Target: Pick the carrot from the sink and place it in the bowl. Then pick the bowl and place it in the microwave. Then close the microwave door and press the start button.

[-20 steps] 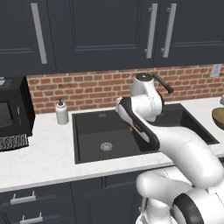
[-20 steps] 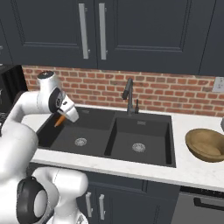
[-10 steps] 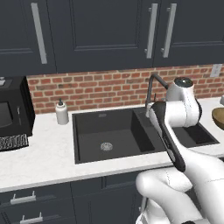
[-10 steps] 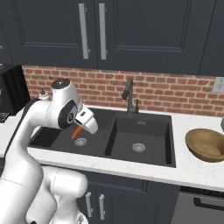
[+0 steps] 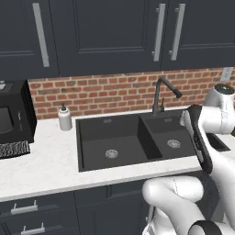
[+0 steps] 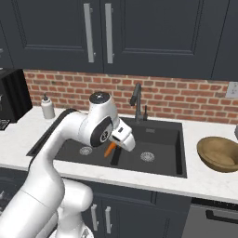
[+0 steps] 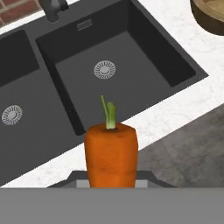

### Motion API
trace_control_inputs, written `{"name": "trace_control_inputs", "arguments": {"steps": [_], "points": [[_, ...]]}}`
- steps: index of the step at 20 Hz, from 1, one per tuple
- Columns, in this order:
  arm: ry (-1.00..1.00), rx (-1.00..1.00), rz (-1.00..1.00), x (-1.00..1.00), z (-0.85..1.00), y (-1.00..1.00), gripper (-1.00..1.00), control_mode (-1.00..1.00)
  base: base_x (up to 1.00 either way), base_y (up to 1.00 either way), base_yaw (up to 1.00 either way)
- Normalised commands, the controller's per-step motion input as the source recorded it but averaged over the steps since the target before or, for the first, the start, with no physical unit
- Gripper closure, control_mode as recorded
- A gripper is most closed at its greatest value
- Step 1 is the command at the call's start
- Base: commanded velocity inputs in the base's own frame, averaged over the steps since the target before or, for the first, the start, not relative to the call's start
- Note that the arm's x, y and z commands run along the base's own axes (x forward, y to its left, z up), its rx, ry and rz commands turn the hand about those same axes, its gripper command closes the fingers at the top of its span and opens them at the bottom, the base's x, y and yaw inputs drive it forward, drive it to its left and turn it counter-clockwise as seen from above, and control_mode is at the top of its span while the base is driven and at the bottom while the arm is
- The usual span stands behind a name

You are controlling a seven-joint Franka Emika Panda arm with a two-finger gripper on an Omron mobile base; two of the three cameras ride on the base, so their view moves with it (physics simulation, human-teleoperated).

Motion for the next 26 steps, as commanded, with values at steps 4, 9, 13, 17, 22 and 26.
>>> {"name": "trace_control_inputs", "arguments": {"steps": [4,9,13,17,22,26], "points": [[0.09,0.00,0.00,0.21,0.00,-1.00,1.00,-1.00,0.00,0.00,0.00],[0.08,0.00,-0.01,0.25,0.00,-1.00,1.00,-1.00,0.00,0.00,0.00],[0.09,0.00,-0.01,0.34,0.00,-1.00,1.00,-1.00,0.00,0.00,0.00],[0.06,0.00,-0.01,0.31,0.00,-1.00,1.00,-1.00,0.00,0.00,0.00],[0.01,0.00,-0.02,0.18,0.00,-0.98,1.00,-1.00,0.00,0.00,0.00],[0.00,0.00,-0.02,0.11,0.00,-0.73,1.00,-1.00,0.00,0.00,0.00]]}}
